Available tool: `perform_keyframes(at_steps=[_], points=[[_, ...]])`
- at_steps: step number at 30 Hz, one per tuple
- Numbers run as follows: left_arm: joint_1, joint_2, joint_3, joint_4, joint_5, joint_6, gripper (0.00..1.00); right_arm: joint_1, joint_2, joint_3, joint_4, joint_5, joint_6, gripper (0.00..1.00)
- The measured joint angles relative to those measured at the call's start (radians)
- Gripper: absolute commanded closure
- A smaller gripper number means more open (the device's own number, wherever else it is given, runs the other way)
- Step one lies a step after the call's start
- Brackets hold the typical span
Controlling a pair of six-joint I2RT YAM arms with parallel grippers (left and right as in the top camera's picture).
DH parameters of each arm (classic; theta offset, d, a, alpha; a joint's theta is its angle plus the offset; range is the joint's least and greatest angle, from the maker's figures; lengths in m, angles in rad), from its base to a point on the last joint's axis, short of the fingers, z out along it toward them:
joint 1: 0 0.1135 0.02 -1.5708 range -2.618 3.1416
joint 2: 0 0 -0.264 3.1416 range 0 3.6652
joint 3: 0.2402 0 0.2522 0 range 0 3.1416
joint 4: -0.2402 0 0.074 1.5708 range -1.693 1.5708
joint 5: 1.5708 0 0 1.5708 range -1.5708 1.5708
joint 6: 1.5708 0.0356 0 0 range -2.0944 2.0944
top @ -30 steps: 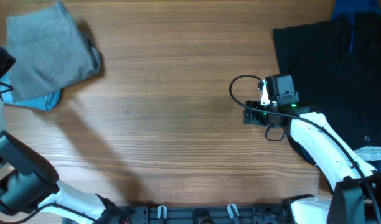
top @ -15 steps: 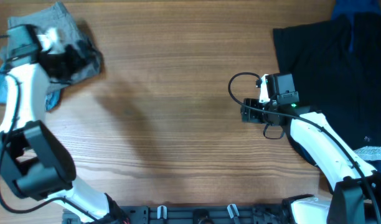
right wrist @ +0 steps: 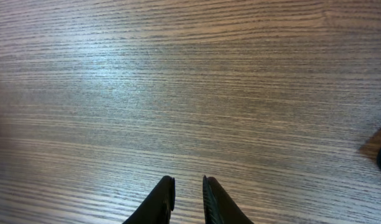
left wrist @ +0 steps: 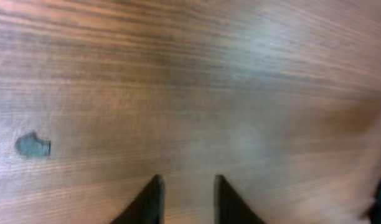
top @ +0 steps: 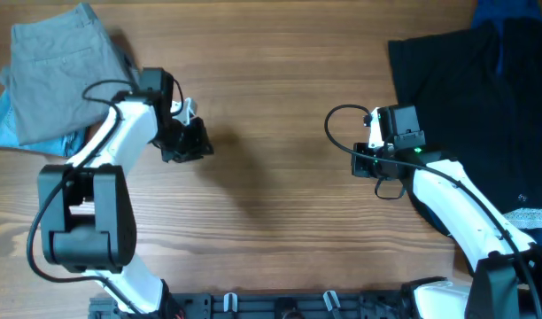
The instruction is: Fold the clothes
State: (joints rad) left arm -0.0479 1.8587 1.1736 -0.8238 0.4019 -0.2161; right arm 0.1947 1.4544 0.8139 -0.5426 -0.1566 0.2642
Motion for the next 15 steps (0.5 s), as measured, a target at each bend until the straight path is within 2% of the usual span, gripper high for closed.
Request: perform_keyframes(at_steps=[1, 5, 11, 15], points=[[0.000, 0.002, -0.018, 0.016, -0.002, -0.011, 0.96, 0.000, 0.000, 0.000, 0.000, 0.000, 0.000, 0.78], [0.002, 0.003, -0.097, 0.105, -0.020, -0.041, 0.96, 0.000, 0.000, 0.000, 0.000, 0.000, 0.000, 0.78], [0.002, 0.003, -0.101, 0.117, -0.138, -0.053, 0.96, 0.000, 0.000, 0.000, -0.001, 0.000, 0.000, 0.77], [0.002, 0.002, -0.101, 0.118, -0.160, -0.053, 0.96, 0.000, 0.000, 0.000, -0.001, 0.000, 0.000, 0.78]])
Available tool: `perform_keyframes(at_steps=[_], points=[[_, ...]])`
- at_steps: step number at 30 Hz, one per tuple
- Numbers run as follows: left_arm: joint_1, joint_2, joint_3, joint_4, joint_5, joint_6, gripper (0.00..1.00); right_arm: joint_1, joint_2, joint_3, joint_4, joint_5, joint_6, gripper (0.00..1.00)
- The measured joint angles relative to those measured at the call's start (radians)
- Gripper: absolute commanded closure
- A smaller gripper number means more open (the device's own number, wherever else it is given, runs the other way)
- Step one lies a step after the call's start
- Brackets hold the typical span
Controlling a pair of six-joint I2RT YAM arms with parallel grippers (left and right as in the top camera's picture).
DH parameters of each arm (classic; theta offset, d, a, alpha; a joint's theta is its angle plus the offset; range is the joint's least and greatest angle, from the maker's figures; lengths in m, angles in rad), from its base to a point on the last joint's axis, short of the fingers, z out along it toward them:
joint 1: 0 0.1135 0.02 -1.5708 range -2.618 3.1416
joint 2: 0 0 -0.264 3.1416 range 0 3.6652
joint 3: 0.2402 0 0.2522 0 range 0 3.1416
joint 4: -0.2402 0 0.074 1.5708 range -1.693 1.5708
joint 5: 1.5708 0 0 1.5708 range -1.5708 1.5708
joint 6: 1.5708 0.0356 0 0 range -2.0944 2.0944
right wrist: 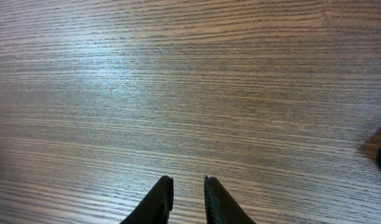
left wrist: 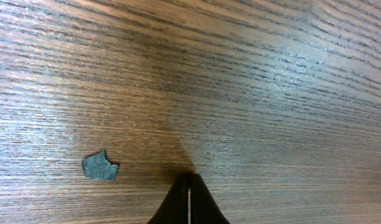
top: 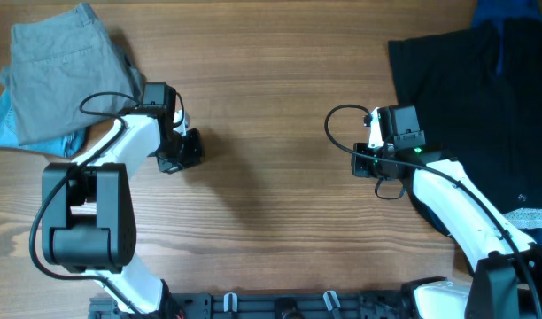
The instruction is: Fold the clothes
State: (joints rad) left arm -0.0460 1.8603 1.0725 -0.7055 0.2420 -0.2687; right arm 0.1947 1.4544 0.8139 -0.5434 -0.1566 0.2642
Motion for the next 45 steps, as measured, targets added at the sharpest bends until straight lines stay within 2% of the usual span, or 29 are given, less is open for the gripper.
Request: perform_keyframes(at_steps=[20, 27, 35, 40, 45], points=[[0.019, -0.010, 0.008, 0.000, -0.186, -0.022, 0.96, 0.000, 0.000, 0.000, -0.016, 0.000, 0.000, 0.77], [0.158, -0.011, 0.008, 0.004, -0.217, -0.023, 0.95, 0.000, 0.000, 0.000, -0.018, 0.000, 0.000, 0.77], [0.453, -0.011, 0.009, -0.053, -0.253, -0.055, 0.96, 0.000, 0.000, 0.000, -0.018, 0.001, 0.000, 0.76], [0.581, -0.012, 0.009, -0.073, -0.275, -0.098, 0.96, 0.000, 0.000, 0.000, -0.018, 0.002, -0.008, 0.76], [0.650, -0.012, 0.009, -0.068, -0.307, -0.118, 0.96, 0.000, 0.000, 0.000, -0.018, 0.004, -0.008, 0.75]])
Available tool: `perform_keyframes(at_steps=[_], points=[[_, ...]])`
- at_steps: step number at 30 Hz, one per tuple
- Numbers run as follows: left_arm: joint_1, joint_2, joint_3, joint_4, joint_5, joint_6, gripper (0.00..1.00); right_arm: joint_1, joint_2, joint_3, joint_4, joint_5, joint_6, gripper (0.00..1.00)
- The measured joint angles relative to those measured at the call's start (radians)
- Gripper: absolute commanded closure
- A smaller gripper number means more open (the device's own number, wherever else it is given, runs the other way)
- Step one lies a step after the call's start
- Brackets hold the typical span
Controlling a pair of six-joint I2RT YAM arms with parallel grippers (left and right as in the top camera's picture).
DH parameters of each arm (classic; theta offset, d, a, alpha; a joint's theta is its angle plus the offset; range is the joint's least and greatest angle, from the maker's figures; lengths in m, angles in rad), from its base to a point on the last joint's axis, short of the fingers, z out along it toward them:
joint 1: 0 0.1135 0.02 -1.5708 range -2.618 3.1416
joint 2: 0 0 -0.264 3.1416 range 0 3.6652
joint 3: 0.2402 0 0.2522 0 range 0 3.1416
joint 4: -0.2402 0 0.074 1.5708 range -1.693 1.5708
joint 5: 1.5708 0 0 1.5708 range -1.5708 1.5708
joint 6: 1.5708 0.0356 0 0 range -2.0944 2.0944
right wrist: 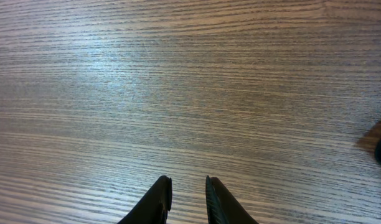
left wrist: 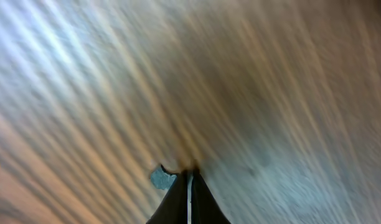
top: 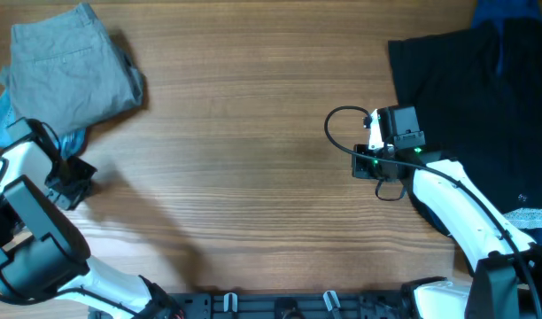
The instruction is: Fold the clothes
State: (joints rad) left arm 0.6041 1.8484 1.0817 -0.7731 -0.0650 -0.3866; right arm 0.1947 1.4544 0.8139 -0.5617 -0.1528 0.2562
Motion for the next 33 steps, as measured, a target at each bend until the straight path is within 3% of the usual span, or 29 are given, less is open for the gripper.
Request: perform_keyframes(at_steps=[10, 16, 24, 33], points=[[0.121, 0.001, -0.006, -0.043, -0.170, -0.163, 0.96, 0.000, 0.000, 0.000, 0.000, 0.004, 0.000, 0.72], [0.204, 0.000, -0.007, -0.050, -0.169, -0.204, 0.96, 0.000, 0.000, 0.000, 0.000, 0.004, 0.000, 0.71], [0.212, -0.087, -0.009, -0.074, -0.176, -0.227, 0.96, 0.000, 0.000, 0.000, 0.000, 0.004, 0.000, 0.69], [0.205, -0.166, -0.010, -0.045, -0.056, -0.228, 0.96, 0.000, 0.000, 0.000, 0.007, 0.005, -0.001, 0.66]])
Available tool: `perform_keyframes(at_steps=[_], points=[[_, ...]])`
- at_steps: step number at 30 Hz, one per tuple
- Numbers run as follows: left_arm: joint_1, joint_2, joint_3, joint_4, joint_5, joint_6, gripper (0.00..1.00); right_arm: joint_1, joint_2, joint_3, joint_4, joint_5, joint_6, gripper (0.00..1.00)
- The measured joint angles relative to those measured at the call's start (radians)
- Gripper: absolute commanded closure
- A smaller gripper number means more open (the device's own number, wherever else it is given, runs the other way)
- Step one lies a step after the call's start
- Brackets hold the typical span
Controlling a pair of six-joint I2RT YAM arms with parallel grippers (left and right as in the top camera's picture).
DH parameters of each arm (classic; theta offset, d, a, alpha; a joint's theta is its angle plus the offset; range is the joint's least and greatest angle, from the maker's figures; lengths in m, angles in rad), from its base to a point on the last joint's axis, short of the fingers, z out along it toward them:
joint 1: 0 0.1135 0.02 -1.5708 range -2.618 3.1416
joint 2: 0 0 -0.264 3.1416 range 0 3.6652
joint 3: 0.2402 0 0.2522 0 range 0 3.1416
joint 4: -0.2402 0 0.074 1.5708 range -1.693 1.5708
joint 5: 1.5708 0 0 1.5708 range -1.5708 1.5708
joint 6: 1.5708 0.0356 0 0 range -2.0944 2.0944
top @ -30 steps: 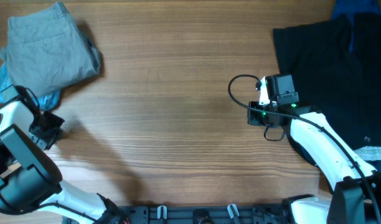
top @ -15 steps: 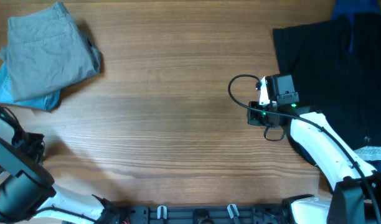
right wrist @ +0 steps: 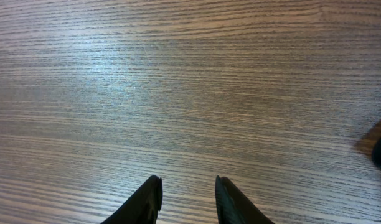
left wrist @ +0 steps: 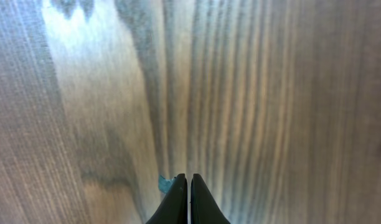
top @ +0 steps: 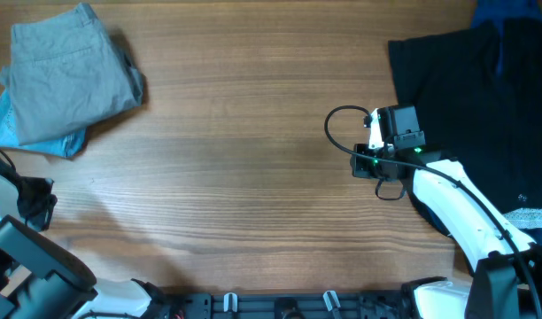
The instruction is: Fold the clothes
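A grey folded garment (top: 67,75) lies at the back left on top of a light blue one (top: 10,128). A dark navy garment (top: 470,97) is spread out at the right. My left gripper (top: 36,199) (left wrist: 188,177) is shut at the table's left edge. A tiny blue-grey scrap (left wrist: 164,183) sits against its left fingertip; whether it is pinched I cannot tell. My right gripper (right wrist: 185,183) (top: 367,164) stands open over bare wood just left of the navy garment, with nothing between its fingers.
A brighter blue cloth (top: 510,11) shows at the back right corner. A pale patterned piece (top: 530,215) pokes out at the right edge. The wooden table (top: 271,195) runs between the two piles.
My left gripper, still shut, has moved further left and nearer, to the table's left edge, with the scrap still at its tip. My right gripper's fingers stand wider apart.
My left gripper was open beside the grey pile, with the scrap lying off to its left. Then it was shut close to the scrap. Later it was below the pile with the scrap at its tip, and now at the left edge. The right arm stayed put.
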State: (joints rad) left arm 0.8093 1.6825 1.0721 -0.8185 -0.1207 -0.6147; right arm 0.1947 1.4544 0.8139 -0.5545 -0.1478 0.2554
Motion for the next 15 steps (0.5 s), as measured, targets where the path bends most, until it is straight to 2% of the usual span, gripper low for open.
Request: perform_keyframes(at_steps=[2, 7, 8, 9, 10, 12, 14, 15], points=[[-0.010, -0.015, -0.001, 0.025, 0.018, 0.013, 0.91, 0.000, 0.000, 0.000, 0.000, 0.000, 0.000, 0.66], [-0.047, -0.051, -0.002, 0.185, 0.099, 0.080, 0.95, 0.000, 0.000, 0.000, 0.000, 0.000, 0.000, 0.65], [-0.048, -0.053, 0.000, 0.216, 0.104, 0.085, 0.92, 0.000, 0.000, 0.000, -0.003, 0.000, 0.000, 0.66], [-0.048, -0.053, 0.004, 0.262, 0.105, 0.095, 0.66, 0.000, 0.000, 0.000, -0.007, 0.000, 0.000, 0.65], [-0.048, -0.053, 0.012, 0.303, 0.107, 0.111, 0.04, 0.000, 0.000, 0.000, -0.011, 0.000, 0.000, 0.66], [-0.048, -0.055, 0.035, 0.424, 0.109, 0.169, 0.00, 0.000, 0.000, 0.000, -0.014, 0.000, 0.000, 0.66], [-0.048, -0.056, 0.043, 0.462, 0.112, 0.204, 0.00, 0.000, 0.000, 0.000, -0.015, 0.000, 0.000, 0.66], [-0.045, -0.058, 0.048, 0.488, 0.115, 0.211, 0.20, 0.000, 0.000, 0.000, -0.018, 0.000, 0.000, 0.66]])
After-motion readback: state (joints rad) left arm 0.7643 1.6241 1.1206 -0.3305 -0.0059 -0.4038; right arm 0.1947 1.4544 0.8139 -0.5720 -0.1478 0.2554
